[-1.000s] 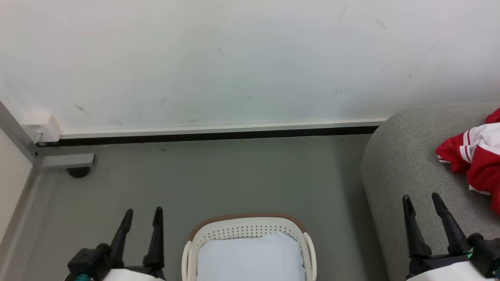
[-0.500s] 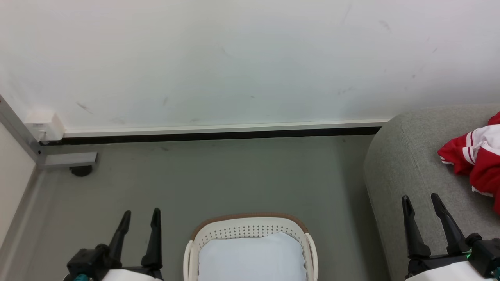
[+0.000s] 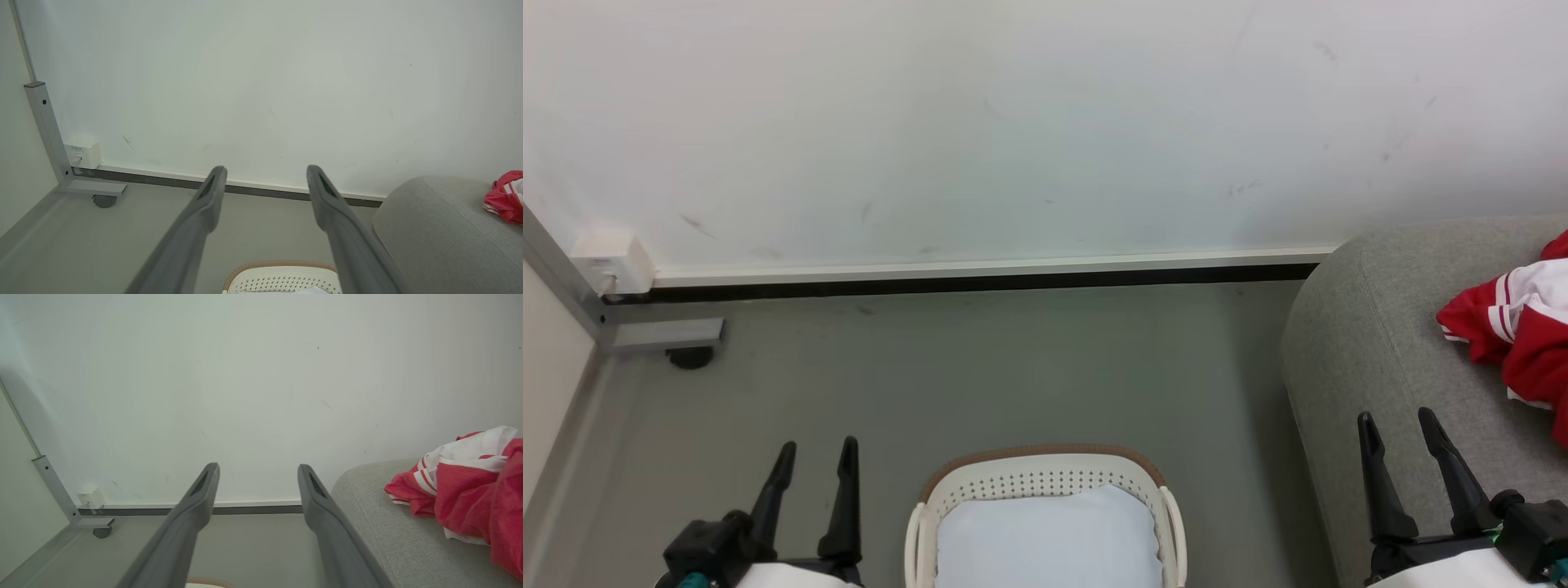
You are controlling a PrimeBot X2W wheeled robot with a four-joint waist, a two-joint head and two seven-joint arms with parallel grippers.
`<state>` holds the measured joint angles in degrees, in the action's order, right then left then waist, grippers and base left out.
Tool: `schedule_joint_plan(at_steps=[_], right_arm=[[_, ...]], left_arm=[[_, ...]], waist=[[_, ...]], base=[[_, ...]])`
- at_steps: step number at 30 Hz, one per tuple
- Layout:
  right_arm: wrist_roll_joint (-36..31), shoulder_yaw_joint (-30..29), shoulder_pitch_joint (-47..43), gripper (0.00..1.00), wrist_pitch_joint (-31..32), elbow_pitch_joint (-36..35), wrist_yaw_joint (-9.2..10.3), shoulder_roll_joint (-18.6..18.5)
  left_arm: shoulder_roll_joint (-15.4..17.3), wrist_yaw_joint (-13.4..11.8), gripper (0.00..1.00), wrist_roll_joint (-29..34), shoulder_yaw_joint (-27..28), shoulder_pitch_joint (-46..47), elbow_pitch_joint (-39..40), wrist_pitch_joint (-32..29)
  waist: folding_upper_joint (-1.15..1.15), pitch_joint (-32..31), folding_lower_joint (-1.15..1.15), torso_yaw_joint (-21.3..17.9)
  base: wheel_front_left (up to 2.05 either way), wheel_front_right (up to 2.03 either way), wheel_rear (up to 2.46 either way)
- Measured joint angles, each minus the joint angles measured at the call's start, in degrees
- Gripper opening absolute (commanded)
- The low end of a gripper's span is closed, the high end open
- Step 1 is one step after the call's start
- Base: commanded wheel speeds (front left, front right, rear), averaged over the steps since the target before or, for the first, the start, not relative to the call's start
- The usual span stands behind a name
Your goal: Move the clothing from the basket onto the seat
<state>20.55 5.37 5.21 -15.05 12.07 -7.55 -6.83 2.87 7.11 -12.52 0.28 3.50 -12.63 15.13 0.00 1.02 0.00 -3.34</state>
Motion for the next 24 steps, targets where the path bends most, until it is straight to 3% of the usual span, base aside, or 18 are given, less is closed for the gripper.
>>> schedule_joint_plan(at_steps=[3, 4, 8, 24], right_arm=[[0.0, 0.2, 0.0, 1.0, 0.0, 0.1, 0.0, 0.1], [0.0, 0.2, -0.1, 0.0, 0.0, 0.4, 0.0, 0.1], [0.5, 0.4, -1.4, 0.0, 0.4, 2.1, 0.0, 0.5], [15.4, -1.7, -1.6, 0.0, 4.5, 2.2, 0.0, 1.1]], left_arm=[[0.0, 0.0, 1.0, -0.2, -0.3, 0.0, -0.2, 0.0], [-0.1, 0.0, 0.0, -0.2, -0.3, -0.1, -0.5, 0.0], [-0.4, 0.0, 0.0, -0.3, -0.5, -1.5, -2.5, -0.3], [-0.5, 0.0, 0.0, -16.8, 0.8, -1.3, -2.6, -4.6]], waist=[[0.0, 0.0, 0.0, 0.0], [0.0, -0.1, 0.0, 0.0], [0.0, -0.1, 0.0, 0.0], [0.0, -0.2, 0.0, 0.5]], base=[[0.0, 0.0, 0.0], [0.0, 0.0, 0.0], [0.0, 0.0, 0.0], [0.0, 0.0, 0.0]])
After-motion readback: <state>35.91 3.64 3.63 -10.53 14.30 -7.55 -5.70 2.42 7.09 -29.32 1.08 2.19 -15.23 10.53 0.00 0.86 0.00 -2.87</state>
